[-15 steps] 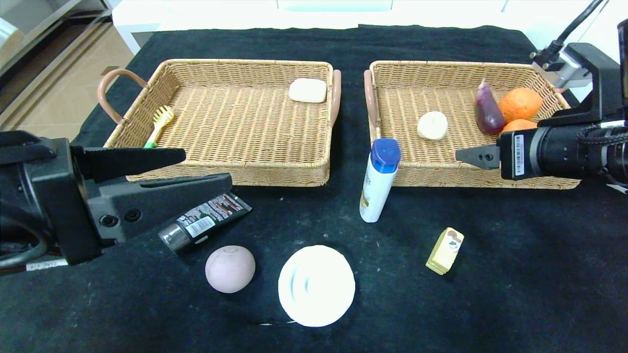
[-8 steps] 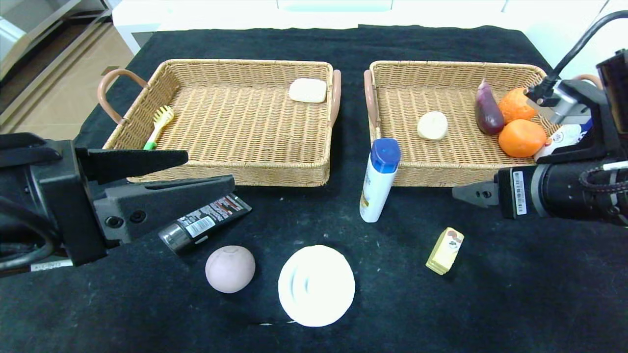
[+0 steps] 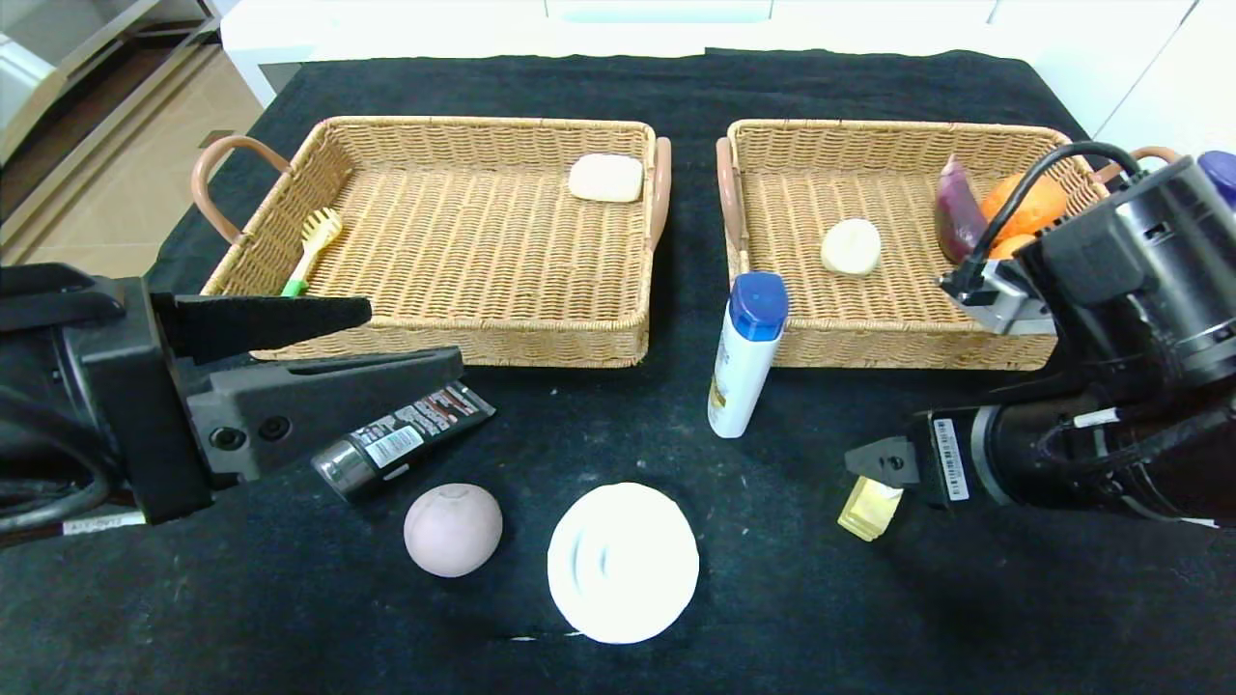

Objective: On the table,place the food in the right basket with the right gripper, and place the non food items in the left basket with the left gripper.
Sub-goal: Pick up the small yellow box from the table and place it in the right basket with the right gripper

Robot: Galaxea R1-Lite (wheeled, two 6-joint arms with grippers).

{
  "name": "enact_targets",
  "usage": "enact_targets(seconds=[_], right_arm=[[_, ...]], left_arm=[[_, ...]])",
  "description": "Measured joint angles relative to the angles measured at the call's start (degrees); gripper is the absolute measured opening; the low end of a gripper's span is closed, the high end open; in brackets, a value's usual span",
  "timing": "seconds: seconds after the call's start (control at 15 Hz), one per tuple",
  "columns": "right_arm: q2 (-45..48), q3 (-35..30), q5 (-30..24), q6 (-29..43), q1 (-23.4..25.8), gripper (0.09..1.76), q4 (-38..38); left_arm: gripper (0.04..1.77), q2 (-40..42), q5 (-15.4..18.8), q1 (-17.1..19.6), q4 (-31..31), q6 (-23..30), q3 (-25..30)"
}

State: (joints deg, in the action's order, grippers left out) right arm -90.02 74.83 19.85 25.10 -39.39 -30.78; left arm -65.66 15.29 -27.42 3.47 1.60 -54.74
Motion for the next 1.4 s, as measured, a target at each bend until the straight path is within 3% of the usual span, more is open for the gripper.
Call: enact_targets(seconds=[0.53,1.13,1.4], right_arm=[[-7.0,-1.0,2.7,7.9,-2.3,1.7,-0.3],[-9.9,-0.4,4.0,10.4,-2.3,1.7,-0.1],[-10.3,-0.3,3.9,10.5,-2.5,1.07,-0.2]], left_arm=[[1.72,0.0,0.1,0.0,0.0,0.0,0.0],[1.72,-0.1,0.1,-0.1,0.0,0.0,0.1],[1.72,-0.1,0.1,-0.1,0.0,-0.1,0.1]])
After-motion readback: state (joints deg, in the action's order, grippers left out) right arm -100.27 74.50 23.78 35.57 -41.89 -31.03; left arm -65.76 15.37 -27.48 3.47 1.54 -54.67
